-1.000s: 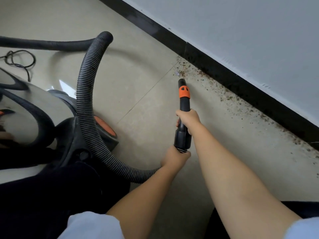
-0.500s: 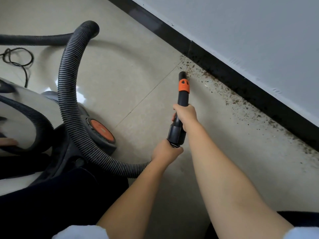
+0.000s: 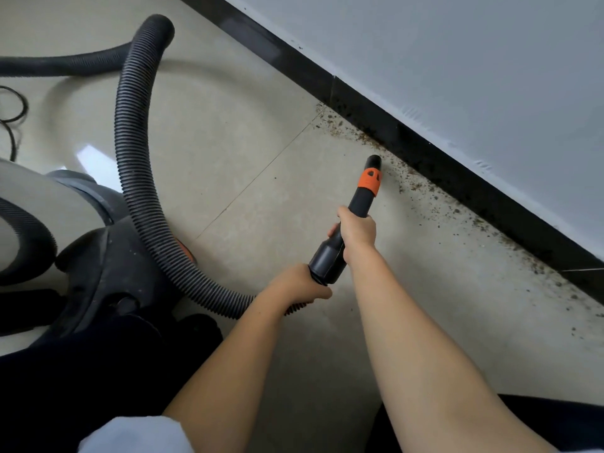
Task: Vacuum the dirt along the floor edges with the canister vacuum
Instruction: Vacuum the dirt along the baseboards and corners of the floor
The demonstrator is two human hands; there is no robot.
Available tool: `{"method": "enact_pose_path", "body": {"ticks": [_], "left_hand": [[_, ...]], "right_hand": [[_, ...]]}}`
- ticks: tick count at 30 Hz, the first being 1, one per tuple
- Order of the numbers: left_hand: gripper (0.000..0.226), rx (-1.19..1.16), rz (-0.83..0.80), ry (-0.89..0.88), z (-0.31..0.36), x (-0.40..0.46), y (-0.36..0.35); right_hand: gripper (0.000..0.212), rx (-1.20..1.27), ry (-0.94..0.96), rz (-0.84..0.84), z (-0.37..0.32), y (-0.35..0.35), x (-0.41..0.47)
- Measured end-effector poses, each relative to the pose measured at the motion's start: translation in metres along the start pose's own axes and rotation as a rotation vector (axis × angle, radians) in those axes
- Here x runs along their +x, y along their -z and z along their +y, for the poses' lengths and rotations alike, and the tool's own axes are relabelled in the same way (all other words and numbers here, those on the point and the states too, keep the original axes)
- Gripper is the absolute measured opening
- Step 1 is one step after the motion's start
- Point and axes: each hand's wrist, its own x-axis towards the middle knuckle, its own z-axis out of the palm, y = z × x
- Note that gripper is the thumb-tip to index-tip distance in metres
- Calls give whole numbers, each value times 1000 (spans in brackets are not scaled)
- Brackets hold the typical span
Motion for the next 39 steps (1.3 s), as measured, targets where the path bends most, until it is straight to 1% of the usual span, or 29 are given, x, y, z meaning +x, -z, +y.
{"method": "enact_pose_path", "body": {"ticks": [3,11,17,22,26,31,39], "left_hand": [[30,11,4,9,1,0,5],[30,-85,173,40,-1,5,13],[27,-67,254,64,-6,12,34],[22,-38,254,65,-3,19,49],[23,6,259,53,2,23,52],[23,34,219,65,8,20,44],[16,87,150,39,17,9,21]], "right_hand": [[12,1,-3,-16,-4,-5,0],[11,-161,-4,-204,-27,-38,6],[12,-176,5,-293,-36,-68,10],[11,-149,3,-292,-45,-78,16],[14,-102,-15,-245,-47,-74,20],[14,-60,-29,-194,-44,-58,18],[12,30,-43,-110,-32,-23,13]]}}
